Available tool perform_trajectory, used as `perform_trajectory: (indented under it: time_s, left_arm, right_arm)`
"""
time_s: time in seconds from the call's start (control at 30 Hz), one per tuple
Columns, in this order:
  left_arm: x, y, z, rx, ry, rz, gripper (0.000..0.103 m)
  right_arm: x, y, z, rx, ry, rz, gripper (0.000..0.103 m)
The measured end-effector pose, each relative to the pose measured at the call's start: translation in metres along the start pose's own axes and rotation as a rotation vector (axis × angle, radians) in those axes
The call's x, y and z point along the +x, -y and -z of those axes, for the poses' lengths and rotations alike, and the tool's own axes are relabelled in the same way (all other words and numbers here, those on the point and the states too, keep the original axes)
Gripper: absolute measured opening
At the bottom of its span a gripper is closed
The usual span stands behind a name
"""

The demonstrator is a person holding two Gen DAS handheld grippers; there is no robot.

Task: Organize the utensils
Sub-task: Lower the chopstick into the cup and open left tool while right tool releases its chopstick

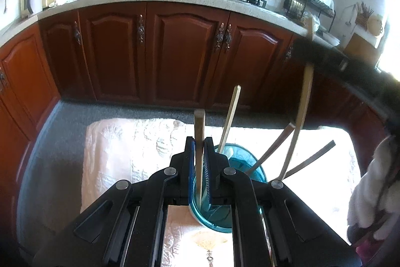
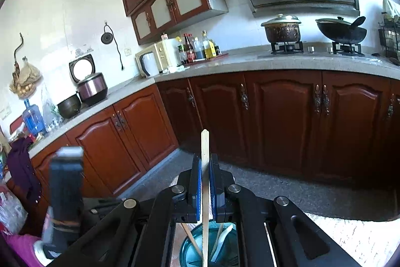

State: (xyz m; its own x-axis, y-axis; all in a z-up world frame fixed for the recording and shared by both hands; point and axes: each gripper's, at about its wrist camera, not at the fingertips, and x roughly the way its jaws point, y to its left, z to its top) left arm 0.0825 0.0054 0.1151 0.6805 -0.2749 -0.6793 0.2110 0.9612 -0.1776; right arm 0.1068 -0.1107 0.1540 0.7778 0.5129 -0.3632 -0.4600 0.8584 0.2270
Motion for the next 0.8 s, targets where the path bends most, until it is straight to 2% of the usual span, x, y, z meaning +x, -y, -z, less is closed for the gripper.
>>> perform_trajectory:
  time_s: [0.13, 0.3, 0.53, 0.63, 0.8]
  left_arm:
    - [0.003, -0.001, 0.004, -0.009, -0.01, 0.0, 0.006]
    - [0.0, -0.001, 0.005, -0.005, -0.004, 0.006, 0.006]
    - [-0.009, -0.001, 0.009, -0.014, 0.012, 0.014, 0.006]
    - [-0.012, -0.004, 0.012, -0.039, 0.011, 0.027, 0.006]
    - [-0.015, -0.004, 0.022, -0.036, 0.0, 0.023, 0.006]
  right_arm:
    - [-0.001, -0.001, -0.004, -0.021, 0.006, 0.014, 0.005]
    - [0.008, 0.008, 0.009, 0.022, -0.018, 0.019, 0.005]
    - [0.004, 0.001, -0.006, -0.029, 0.043, 0.05, 0.005]
    - [0.011, 0.003, 0.004, -0.024, 0.057, 0.081, 0.005]
    - [0.022, 0.009, 0.03, 0.0, 0.0, 0.09, 0.005]
